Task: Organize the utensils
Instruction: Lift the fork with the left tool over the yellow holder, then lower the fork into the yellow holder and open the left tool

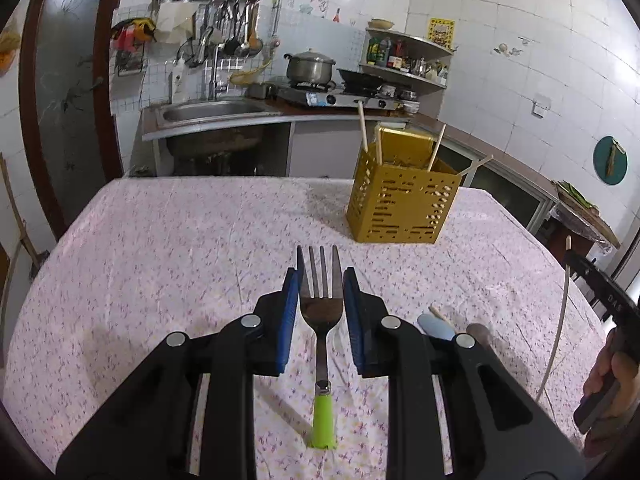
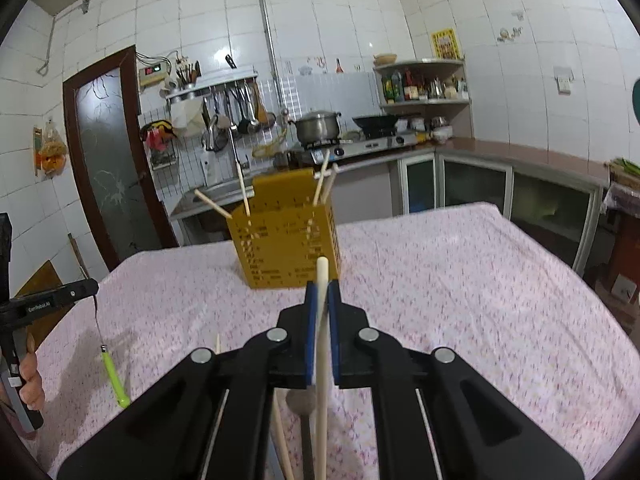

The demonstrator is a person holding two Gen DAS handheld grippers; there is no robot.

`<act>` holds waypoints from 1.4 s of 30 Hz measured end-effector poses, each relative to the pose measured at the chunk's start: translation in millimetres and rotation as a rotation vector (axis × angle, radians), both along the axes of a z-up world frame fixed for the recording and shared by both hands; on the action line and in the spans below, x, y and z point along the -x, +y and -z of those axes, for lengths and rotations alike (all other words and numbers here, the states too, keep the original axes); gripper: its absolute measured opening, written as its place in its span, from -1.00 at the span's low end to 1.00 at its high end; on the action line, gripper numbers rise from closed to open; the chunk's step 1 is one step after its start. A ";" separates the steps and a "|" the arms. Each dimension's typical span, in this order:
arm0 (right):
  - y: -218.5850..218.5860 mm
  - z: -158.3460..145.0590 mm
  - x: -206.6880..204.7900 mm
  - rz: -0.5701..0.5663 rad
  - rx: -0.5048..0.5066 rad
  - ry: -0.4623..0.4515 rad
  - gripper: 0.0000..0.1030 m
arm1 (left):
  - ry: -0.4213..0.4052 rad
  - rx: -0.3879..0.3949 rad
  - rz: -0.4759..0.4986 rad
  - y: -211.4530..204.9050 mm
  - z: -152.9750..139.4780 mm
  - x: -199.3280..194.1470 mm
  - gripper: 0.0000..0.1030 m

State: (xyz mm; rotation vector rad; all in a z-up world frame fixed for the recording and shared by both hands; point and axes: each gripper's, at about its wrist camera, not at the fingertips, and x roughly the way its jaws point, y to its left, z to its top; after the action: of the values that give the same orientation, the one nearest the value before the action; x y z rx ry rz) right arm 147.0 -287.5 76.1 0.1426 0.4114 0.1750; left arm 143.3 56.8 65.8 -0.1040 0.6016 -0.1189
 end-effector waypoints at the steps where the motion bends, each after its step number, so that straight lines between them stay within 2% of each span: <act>1: 1.1 -3.7 -2.1 0.000 0.007 -0.015 -0.88 | -0.008 -0.007 0.002 -1.7 -2.0 -2.2 -0.58; 11: 5.1 -30.1 -22.7 -0.002 0.026 -0.130 -0.88 | -0.057 -0.009 0.013 -9.9 -23.6 -34.8 -0.58; 21: 7.1 -67.8 -71.9 -0.015 -0.007 -0.200 -0.88 | -0.095 0.030 0.075 -35.6 -71.5 -81.2 -0.59; 27: 11.5 -109.5 -106.1 -0.004 -0.034 -0.280 -0.88 | -0.145 0.085 0.087 -49.5 -111.2 -122.2 -0.59; 31: 19.2 -133.5 -135.1 0.015 -0.043 -0.321 -0.88 | -0.182 0.079 0.083 -65.0 -129.0 -153.4 -0.59; 37: 29.4 -152.3 -169.9 0.042 -0.037 -0.369 -0.88 | -0.219 0.072 0.079 -82.8 -139.0 -189.3 -0.59; 42: 32.7 -147.3 -196.3 0.080 -0.036 -0.380 -0.88 | -0.244 0.072 0.083 -90.9 -138.3 -211.5 -0.59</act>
State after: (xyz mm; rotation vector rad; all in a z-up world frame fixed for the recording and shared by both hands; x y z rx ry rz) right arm 343.3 -254.8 223.4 0.1575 0.0241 0.1275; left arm 354.8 -34.1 204.1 -0.1318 0.3579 -0.2305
